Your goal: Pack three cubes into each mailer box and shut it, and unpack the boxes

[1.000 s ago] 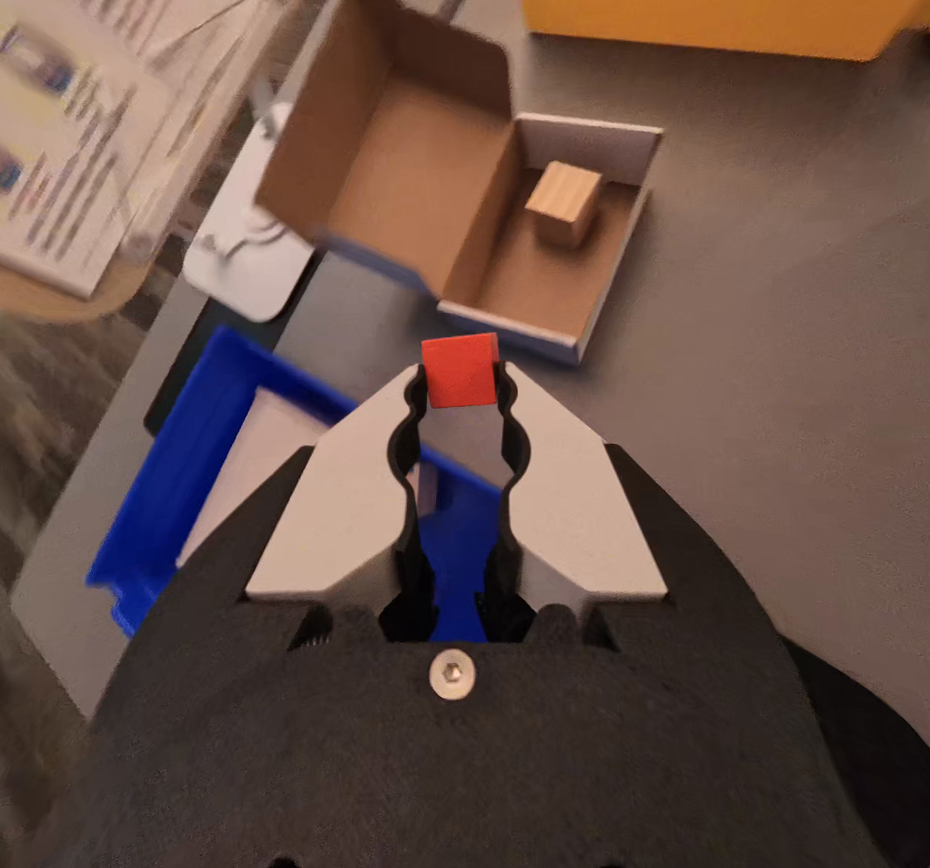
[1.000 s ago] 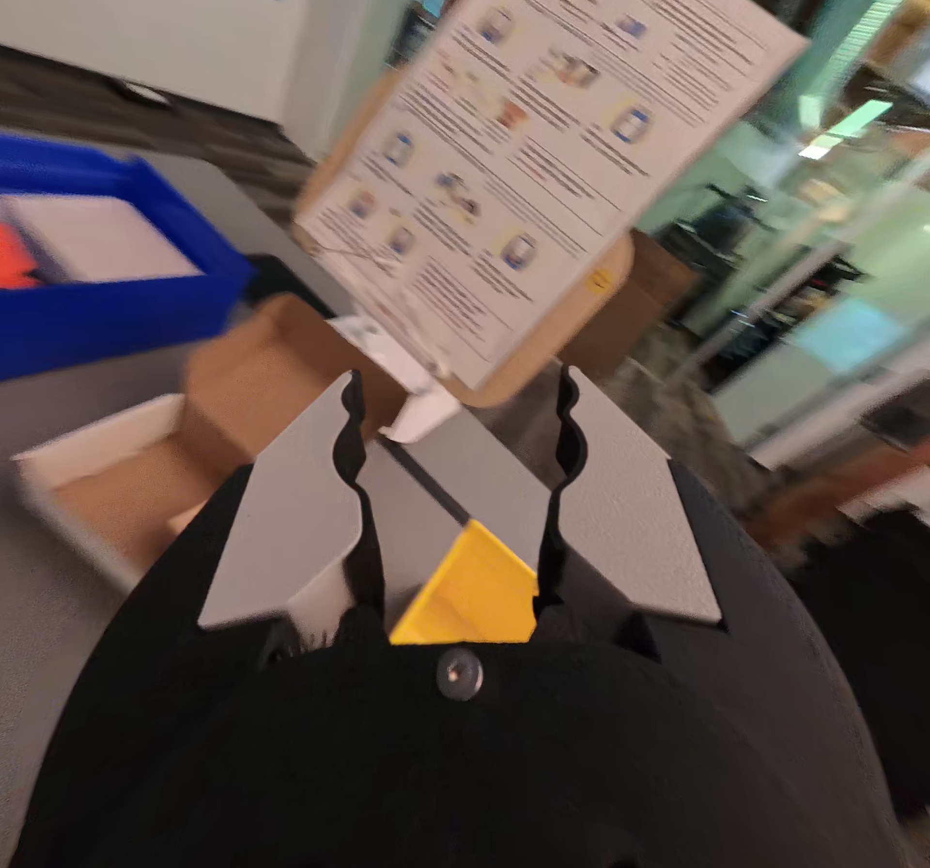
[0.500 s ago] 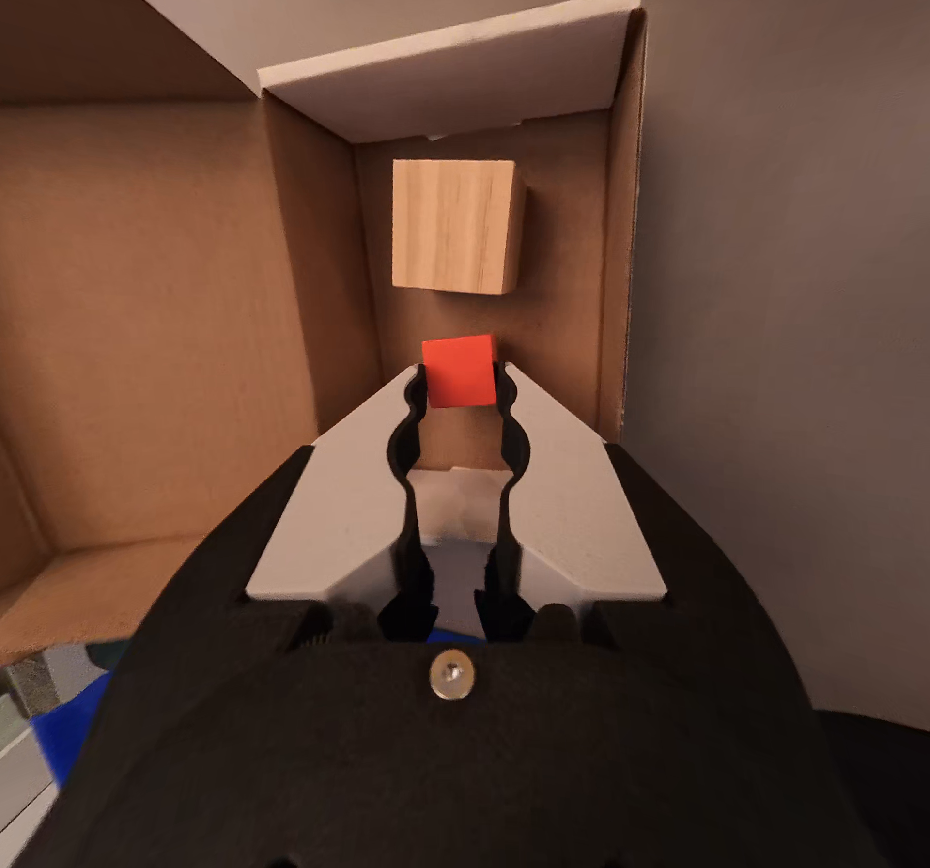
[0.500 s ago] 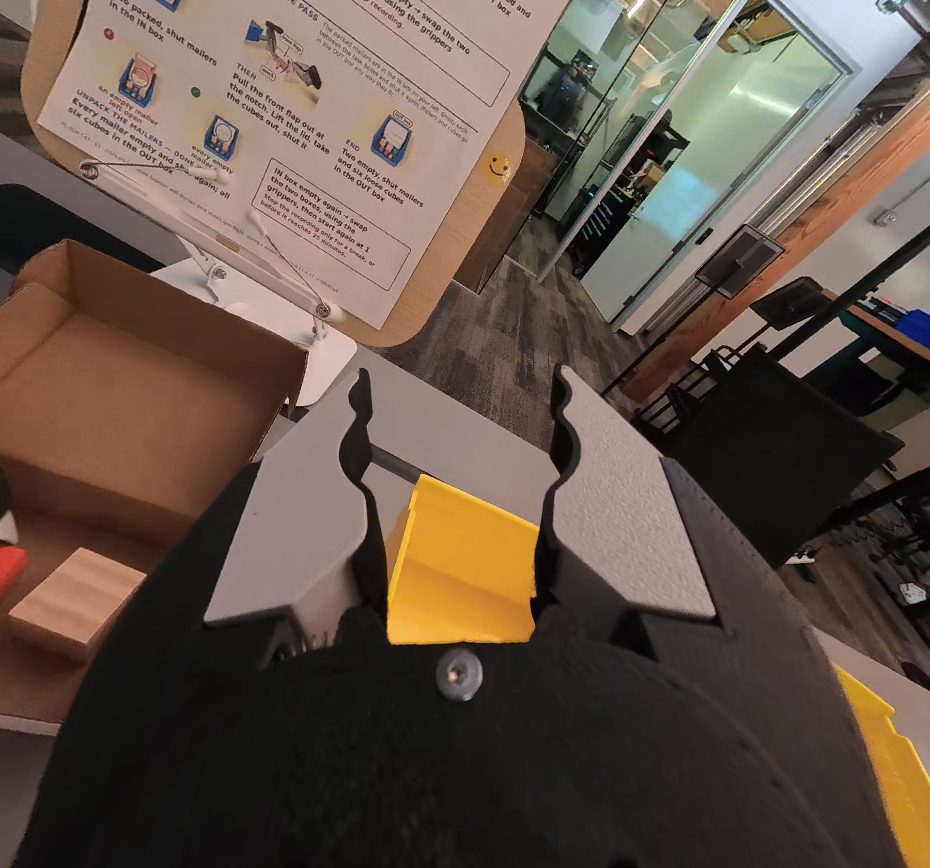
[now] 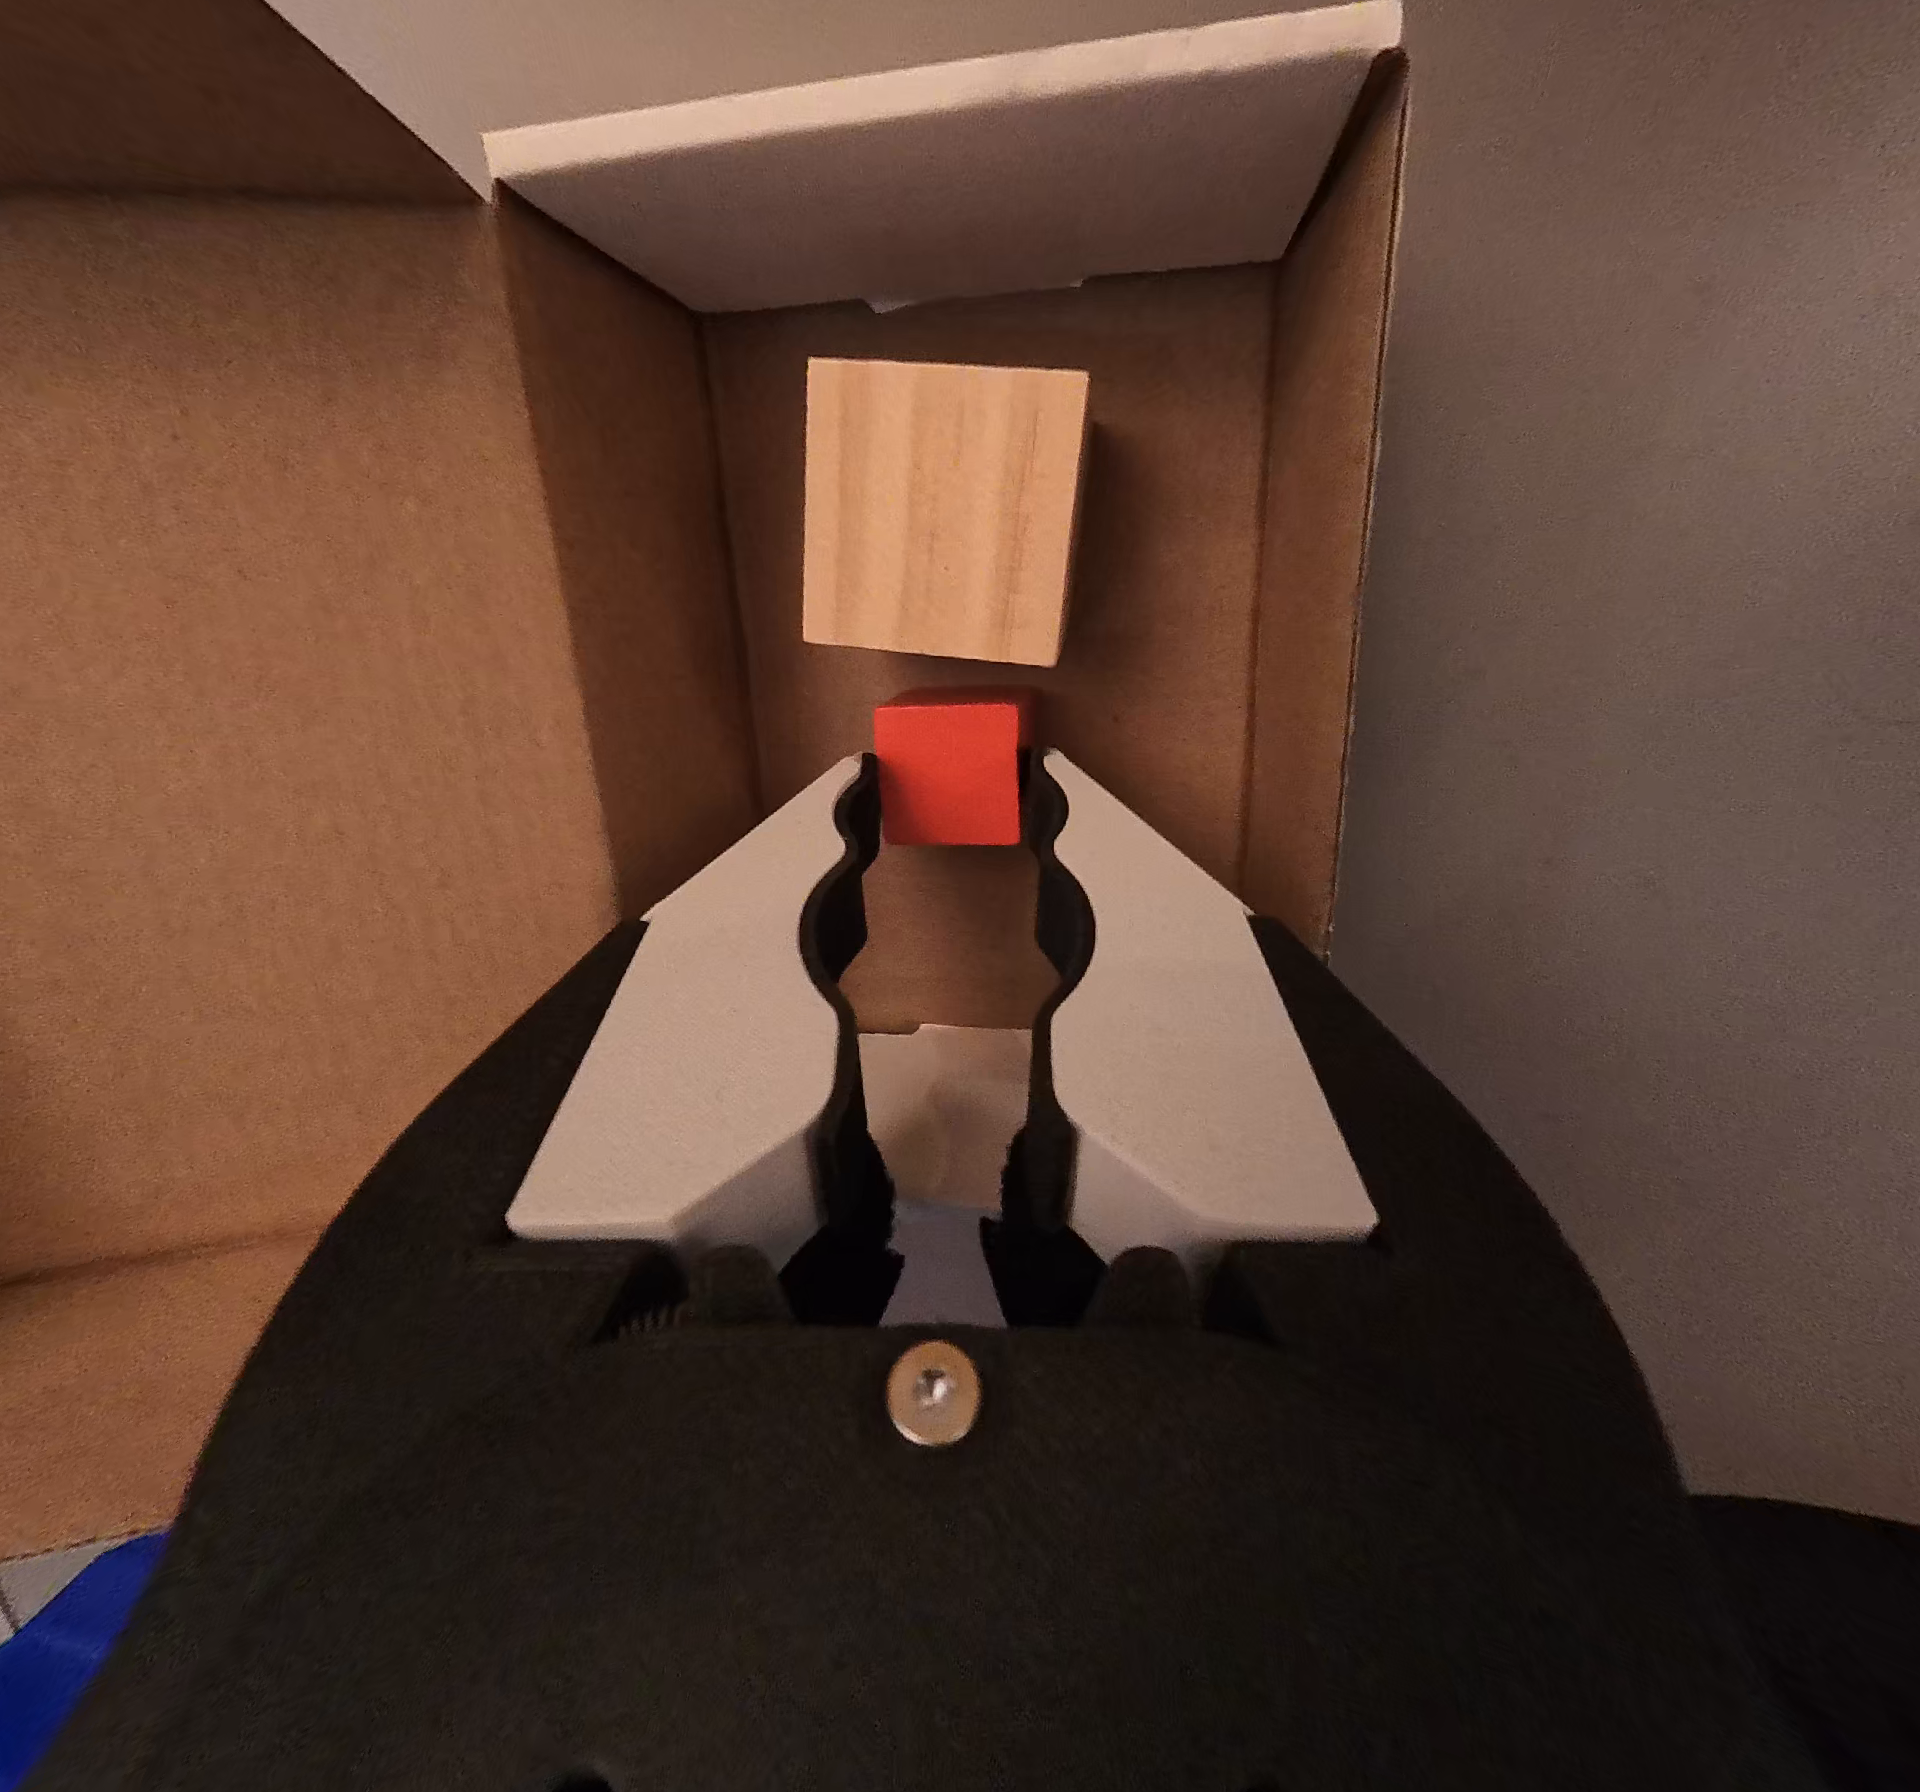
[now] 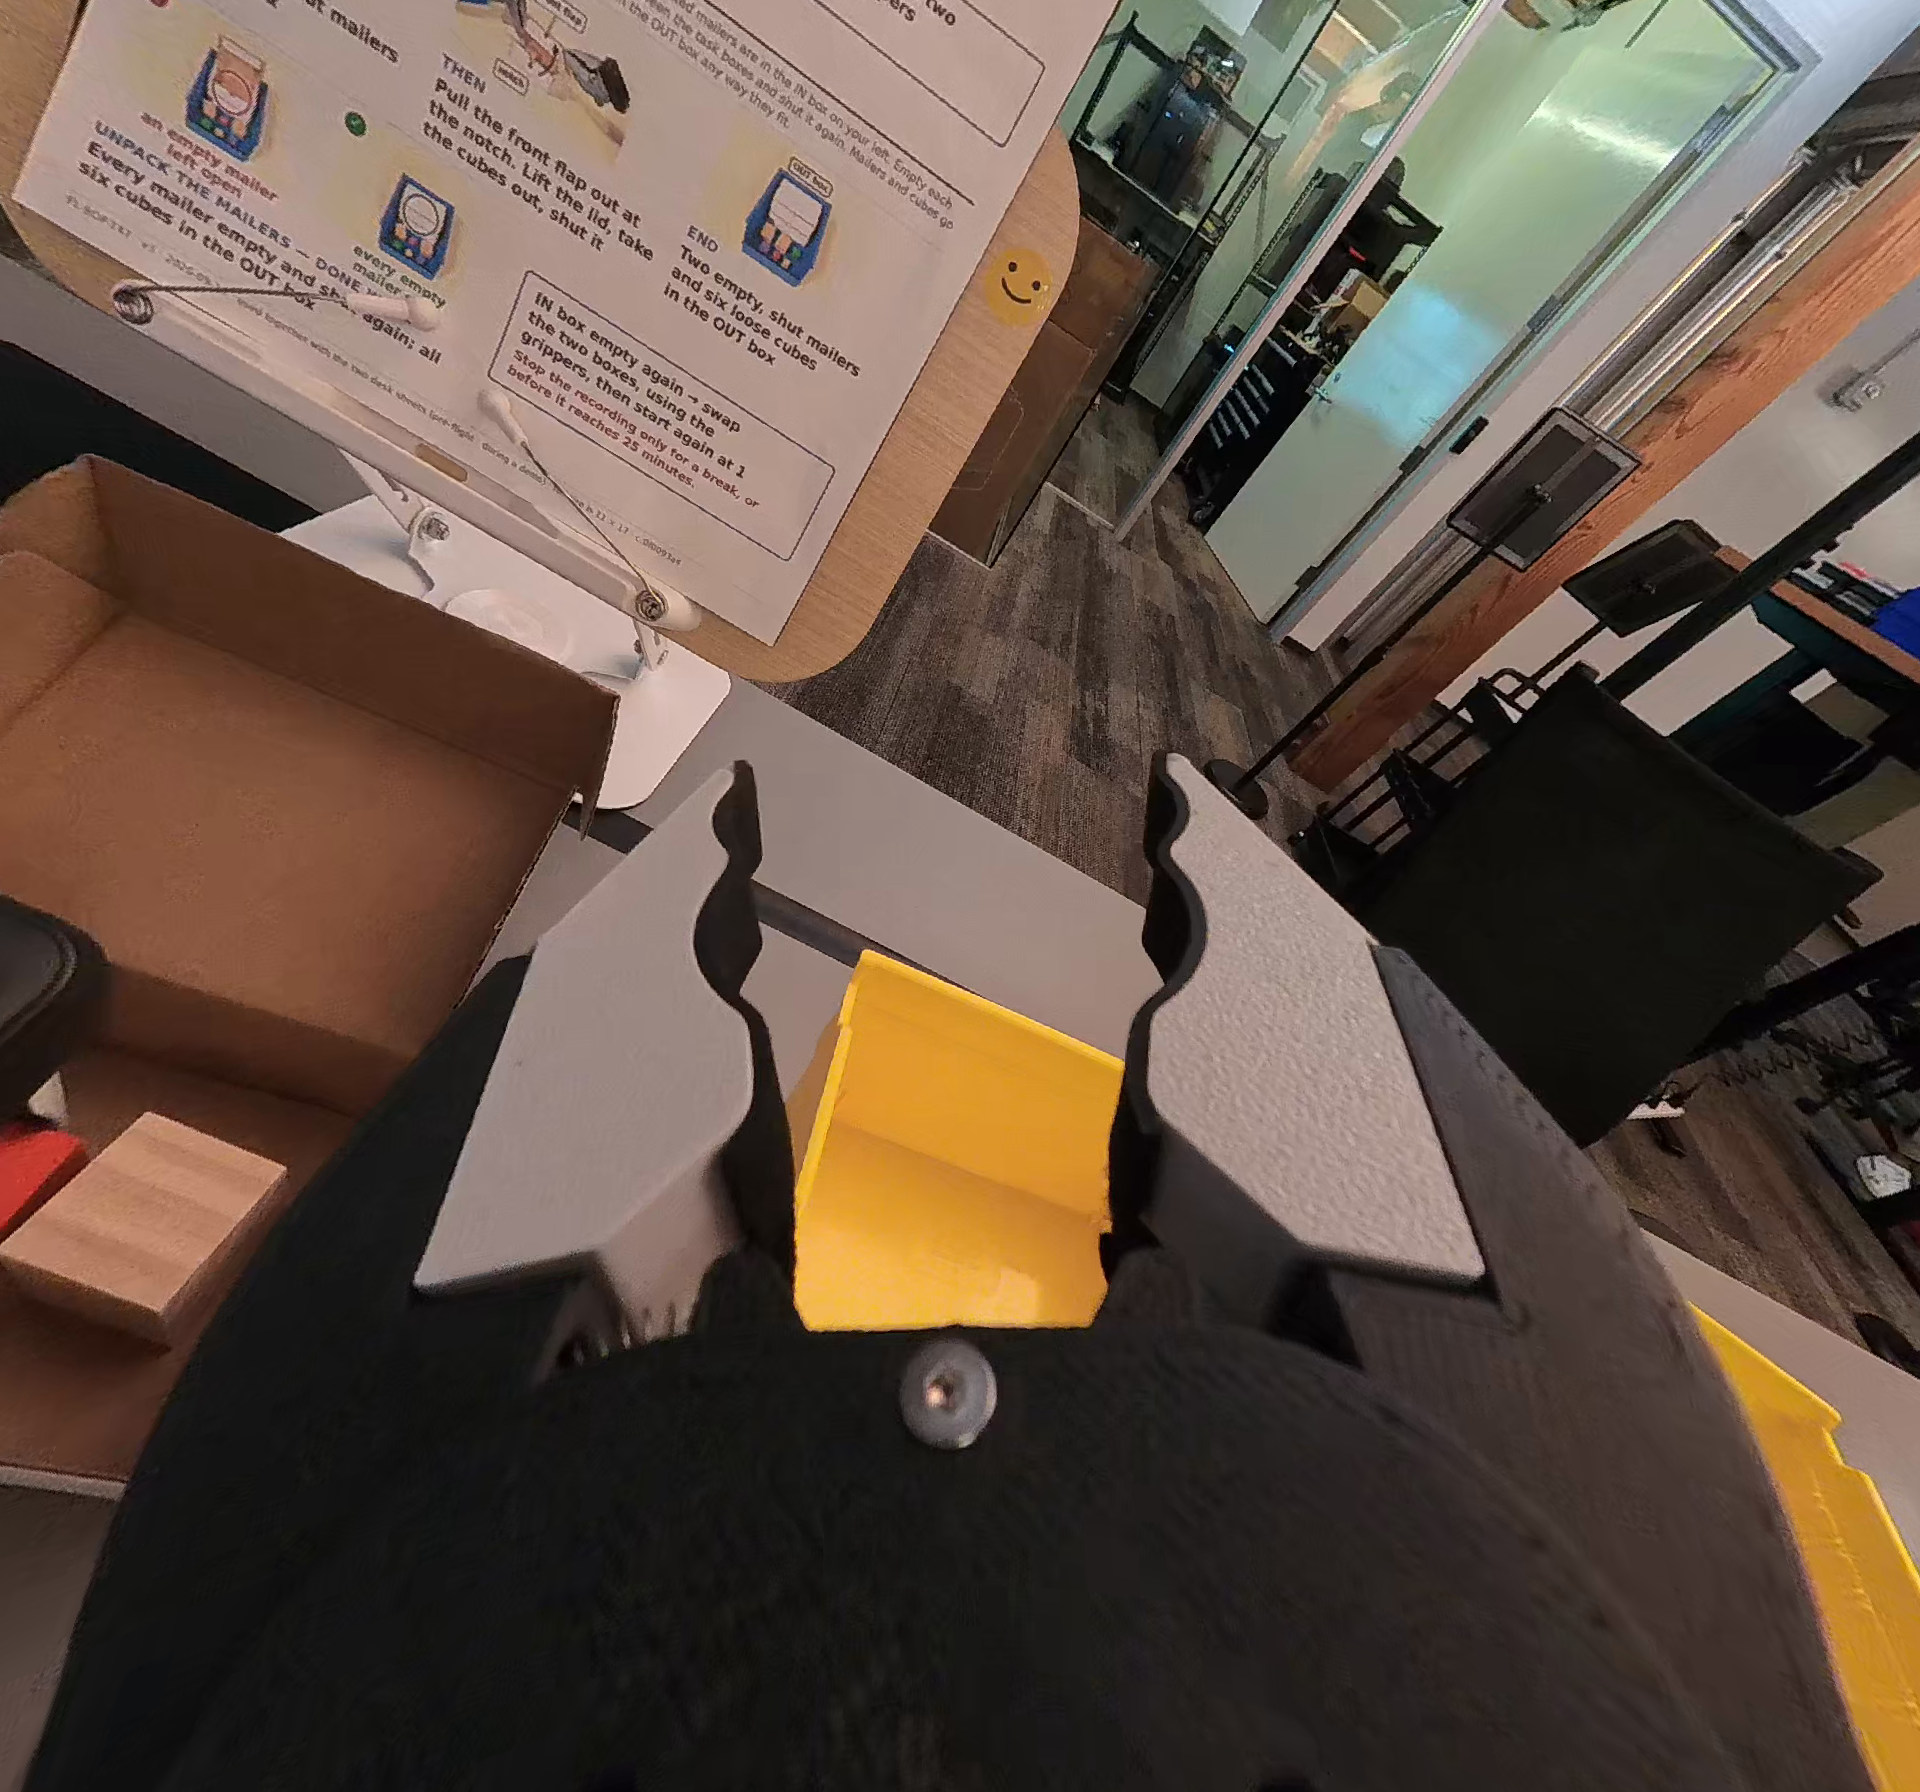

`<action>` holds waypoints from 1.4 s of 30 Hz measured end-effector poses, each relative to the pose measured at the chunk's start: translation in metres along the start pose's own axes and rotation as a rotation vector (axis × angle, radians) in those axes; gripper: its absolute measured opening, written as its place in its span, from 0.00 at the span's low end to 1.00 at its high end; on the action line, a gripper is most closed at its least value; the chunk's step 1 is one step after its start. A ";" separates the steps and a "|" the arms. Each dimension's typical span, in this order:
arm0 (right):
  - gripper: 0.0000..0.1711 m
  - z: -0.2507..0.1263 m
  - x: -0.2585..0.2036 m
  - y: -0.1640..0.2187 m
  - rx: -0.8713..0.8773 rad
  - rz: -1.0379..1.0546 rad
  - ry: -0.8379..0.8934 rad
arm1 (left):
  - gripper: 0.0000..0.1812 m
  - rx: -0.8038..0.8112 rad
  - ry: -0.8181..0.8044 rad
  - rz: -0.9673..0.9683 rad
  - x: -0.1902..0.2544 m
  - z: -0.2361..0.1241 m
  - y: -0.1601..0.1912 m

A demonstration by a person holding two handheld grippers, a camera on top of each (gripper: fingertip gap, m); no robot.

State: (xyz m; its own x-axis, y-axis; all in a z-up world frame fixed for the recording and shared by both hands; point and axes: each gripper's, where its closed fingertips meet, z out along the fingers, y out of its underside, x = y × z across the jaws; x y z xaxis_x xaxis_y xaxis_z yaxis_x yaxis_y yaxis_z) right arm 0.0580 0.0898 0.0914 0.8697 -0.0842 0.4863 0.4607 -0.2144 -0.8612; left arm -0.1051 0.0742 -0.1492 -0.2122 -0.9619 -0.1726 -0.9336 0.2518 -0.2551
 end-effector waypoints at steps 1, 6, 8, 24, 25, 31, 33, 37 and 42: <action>0.43 0.000 0.000 0.000 0.000 0.004 -0.003 | 0.14 0.000 0.000 -0.002 0.000 0.000 0.000; 0.44 0.000 0.001 0.002 -0.004 0.018 -0.019 | 0.24 -0.008 -0.021 -0.001 0.001 -0.002 0.001; 0.44 0.001 0.000 0.002 -0.006 0.018 -0.027 | 0.31 0.020 -0.036 -0.028 0.000 -0.010 -0.003; 0.46 0.000 0.008 0.005 -0.007 0.059 -0.050 | 0.30 -0.006 -0.490 -0.701 0.000 -0.176 0.218; 0.46 0.000 0.007 0.006 -0.013 0.056 -0.053 | 0.31 -0.032 -0.464 -0.730 0.007 -0.164 0.227; 0.46 0.001 0.003 0.008 -0.023 0.052 -0.073 | 0.31 -0.074 -0.379 -0.820 0.022 -0.117 0.256; 0.46 0.001 0.001 0.009 -0.027 0.052 -0.082 | 0.29 -0.040 -0.336 -0.873 0.022 -0.109 0.259; 0.46 0.003 0.000 0.011 -0.039 0.050 -0.093 | 0.29 -0.082 -0.295 -0.911 0.025 -0.095 0.276; 0.46 0.003 -0.001 0.013 -0.046 0.049 -0.105 | 0.20 -0.089 -0.277 -0.903 0.026 -0.086 0.281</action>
State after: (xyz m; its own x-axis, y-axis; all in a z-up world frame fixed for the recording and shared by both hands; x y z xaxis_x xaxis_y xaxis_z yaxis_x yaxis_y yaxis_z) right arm 0.0639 0.0904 0.0793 0.9057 0.0061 0.4238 0.4110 -0.2571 -0.8746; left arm -0.3981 0.1108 -0.1441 0.6661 -0.7268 -0.1675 -0.7324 -0.5949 -0.3312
